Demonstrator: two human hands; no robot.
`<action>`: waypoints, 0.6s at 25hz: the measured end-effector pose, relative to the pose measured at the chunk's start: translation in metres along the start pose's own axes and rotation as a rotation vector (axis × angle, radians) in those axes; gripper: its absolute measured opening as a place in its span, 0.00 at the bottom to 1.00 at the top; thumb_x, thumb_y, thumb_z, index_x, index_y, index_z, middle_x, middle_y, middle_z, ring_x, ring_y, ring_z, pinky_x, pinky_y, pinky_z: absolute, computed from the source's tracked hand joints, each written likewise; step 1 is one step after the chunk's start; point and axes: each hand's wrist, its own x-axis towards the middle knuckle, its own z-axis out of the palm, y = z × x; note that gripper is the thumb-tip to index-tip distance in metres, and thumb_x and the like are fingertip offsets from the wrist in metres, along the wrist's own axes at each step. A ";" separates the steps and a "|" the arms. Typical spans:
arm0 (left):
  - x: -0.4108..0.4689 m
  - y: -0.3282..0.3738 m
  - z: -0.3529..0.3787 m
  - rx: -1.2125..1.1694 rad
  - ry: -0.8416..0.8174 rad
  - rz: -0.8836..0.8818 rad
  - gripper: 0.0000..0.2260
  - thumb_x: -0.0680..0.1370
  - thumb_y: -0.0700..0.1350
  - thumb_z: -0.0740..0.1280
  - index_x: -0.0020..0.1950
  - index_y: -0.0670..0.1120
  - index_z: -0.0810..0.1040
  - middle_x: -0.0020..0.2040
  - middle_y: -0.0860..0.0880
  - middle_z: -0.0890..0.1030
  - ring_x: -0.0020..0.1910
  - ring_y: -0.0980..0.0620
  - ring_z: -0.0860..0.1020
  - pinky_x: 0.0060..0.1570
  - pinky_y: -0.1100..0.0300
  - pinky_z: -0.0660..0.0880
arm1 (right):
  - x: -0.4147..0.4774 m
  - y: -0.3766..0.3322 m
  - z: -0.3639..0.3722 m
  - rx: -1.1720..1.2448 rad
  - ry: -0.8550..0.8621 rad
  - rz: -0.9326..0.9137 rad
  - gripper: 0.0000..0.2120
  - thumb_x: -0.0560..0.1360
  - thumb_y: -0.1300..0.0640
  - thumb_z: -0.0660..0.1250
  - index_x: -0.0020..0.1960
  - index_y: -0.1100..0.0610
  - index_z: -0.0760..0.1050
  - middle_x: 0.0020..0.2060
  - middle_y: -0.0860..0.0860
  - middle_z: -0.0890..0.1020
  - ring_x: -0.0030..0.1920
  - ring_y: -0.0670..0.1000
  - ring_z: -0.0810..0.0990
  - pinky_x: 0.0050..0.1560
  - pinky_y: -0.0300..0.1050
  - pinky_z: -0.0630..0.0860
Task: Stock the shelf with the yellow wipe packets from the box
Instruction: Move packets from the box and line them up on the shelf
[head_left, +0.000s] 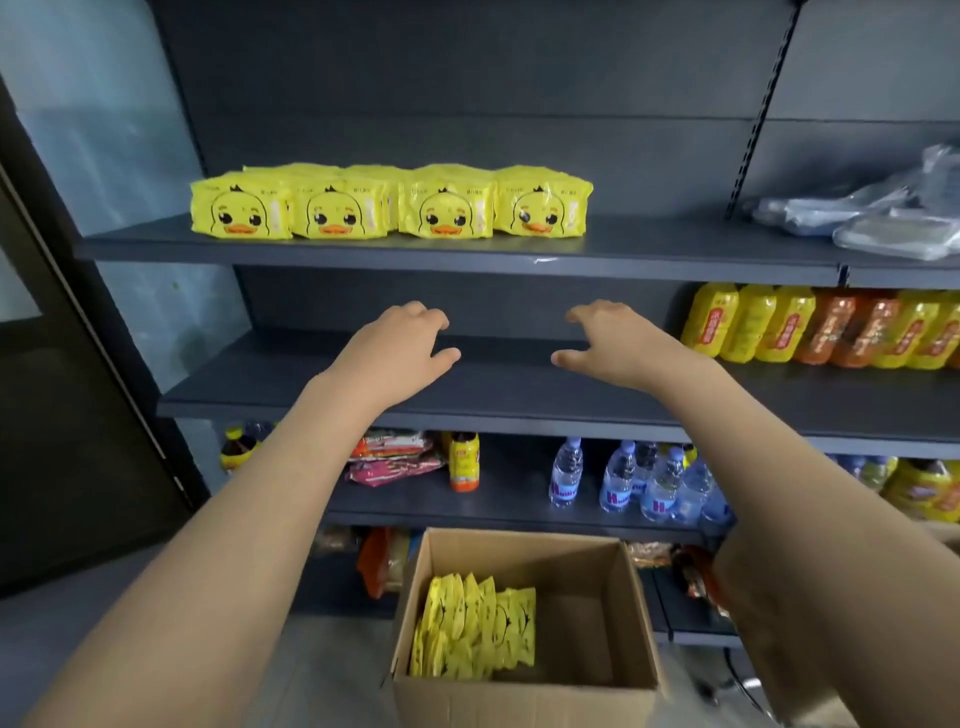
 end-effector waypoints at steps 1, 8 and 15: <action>-0.005 -0.006 0.009 -0.003 -0.019 0.003 0.21 0.79 0.53 0.58 0.70 0.45 0.66 0.67 0.46 0.70 0.65 0.47 0.68 0.59 0.51 0.71 | -0.003 -0.004 0.011 0.007 -0.020 0.021 0.28 0.76 0.45 0.63 0.70 0.61 0.65 0.66 0.59 0.70 0.66 0.58 0.67 0.64 0.52 0.68; -0.037 -0.062 0.084 0.025 -0.192 0.066 0.21 0.78 0.54 0.60 0.69 0.47 0.67 0.65 0.47 0.72 0.63 0.47 0.70 0.58 0.51 0.71 | -0.016 -0.031 0.118 0.083 -0.202 0.140 0.26 0.76 0.47 0.64 0.67 0.61 0.67 0.64 0.59 0.71 0.65 0.58 0.69 0.61 0.49 0.68; -0.056 -0.095 0.195 -0.065 -0.412 0.025 0.19 0.79 0.53 0.59 0.67 0.45 0.69 0.64 0.48 0.73 0.62 0.49 0.71 0.56 0.54 0.71 | -0.029 -0.024 0.244 0.151 -0.415 0.222 0.22 0.76 0.50 0.64 0.66 0.61 0.69 0.63 0.59 0.73 0.64 0.58 0.70 0.62 0.50 0.69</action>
